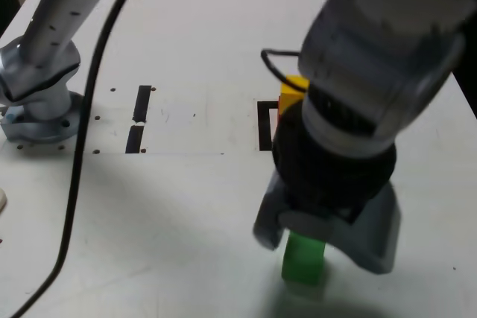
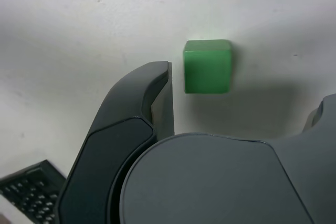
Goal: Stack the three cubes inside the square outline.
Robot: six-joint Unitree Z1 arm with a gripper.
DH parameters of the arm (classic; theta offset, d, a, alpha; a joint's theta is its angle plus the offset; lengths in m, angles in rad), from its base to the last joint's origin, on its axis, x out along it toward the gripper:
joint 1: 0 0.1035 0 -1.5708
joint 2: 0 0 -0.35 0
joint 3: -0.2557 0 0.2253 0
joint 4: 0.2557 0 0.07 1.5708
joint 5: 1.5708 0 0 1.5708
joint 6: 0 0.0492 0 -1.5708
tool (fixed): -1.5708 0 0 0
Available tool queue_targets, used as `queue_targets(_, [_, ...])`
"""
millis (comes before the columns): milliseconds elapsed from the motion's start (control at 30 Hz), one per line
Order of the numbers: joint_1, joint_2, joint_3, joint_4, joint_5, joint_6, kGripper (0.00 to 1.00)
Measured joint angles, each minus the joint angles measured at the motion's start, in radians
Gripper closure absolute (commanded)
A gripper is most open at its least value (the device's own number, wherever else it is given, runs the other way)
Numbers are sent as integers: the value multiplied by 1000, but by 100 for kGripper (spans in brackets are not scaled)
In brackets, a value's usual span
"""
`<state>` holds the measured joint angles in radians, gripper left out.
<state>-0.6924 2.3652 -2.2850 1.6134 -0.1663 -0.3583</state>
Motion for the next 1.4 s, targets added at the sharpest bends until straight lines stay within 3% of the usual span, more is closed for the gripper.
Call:
queue_targets(133, [18,22,39,2,-34,-11,0])
queue_targets(367, [26,51,44,2,-57,2,4])
queue_targets(600, [46,81,65,1,-62,17,28])
queue_targets(767, [46,85,66,-4,-42,16,45])
queue_targets(900, [42,92,44,-13,-15,15,52])
queue_targets(1067, [37,98,23,-23,-8,31,59])
queue_targets(1233, [37,114,-6,-25,-16,68,65])
queue_targets(1300, [41,118,-12,-25,-37,86,67])
queue_targets(1400, [57,118,-12,-26,-62,111,84])
